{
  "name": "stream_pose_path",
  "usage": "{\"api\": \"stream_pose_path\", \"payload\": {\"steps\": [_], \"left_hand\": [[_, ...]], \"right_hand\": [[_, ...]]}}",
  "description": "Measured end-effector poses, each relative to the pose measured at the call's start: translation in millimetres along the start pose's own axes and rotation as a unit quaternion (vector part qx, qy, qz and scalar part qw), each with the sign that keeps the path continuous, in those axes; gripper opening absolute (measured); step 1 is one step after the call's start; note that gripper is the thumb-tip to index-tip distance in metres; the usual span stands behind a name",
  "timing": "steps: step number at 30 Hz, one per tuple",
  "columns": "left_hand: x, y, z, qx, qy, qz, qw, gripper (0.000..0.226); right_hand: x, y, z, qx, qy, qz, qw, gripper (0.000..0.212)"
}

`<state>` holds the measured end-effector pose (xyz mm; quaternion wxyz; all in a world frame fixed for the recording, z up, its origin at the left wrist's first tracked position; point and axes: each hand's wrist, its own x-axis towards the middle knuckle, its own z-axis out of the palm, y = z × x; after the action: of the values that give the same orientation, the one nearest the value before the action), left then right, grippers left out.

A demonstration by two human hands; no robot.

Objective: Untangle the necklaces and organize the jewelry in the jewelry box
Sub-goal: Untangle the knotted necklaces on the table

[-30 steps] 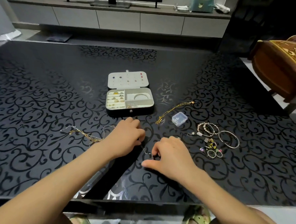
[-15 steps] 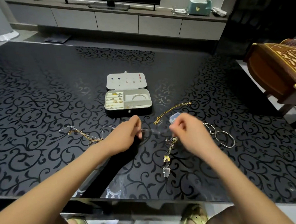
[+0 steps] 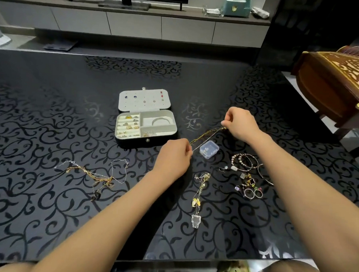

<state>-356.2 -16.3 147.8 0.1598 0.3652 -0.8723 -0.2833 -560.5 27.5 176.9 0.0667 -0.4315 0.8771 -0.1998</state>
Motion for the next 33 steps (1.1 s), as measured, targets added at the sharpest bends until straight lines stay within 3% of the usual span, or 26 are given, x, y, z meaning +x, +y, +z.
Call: {"api": "stream_pose_path", "payload": {"steps": [8,13,18,27,31,33], "left_hand": [[2,-1,8,0.080,-0.010,0.016,0.997,0.014],[-6,-7,-2,0.078,-0.009,0.027,0.997,0.016],[-23,-14,-18,0.060,-0.002,0.024,0.998,0.013],[-80,15,-15,0.053,-0.115,0.007,0.992,0.023],[-103,21,-6,0.065,-0.082,0.008,0.994,0.035],[-112,25,2,0.093,-0.071,0.021,0.993,0.040]], "right_hand": [[-4,21,19,-0.132,-0.003,0.000,0.991,0.014],[-13,20,12,-0.123,0.012,0.006,0.992,0.026],[-52,-7,-7,-0.013,0.060,-0.012,0.998,0.014],[-155,-39,5,0.069,-0.081,-0.019,0.994,0.011],[-172,-29,11,0.039,-0.102,-0.033,0.993,0.004],[-170,-24,16,0.016,-0.093,-0.057,0.994,0.016]]}}
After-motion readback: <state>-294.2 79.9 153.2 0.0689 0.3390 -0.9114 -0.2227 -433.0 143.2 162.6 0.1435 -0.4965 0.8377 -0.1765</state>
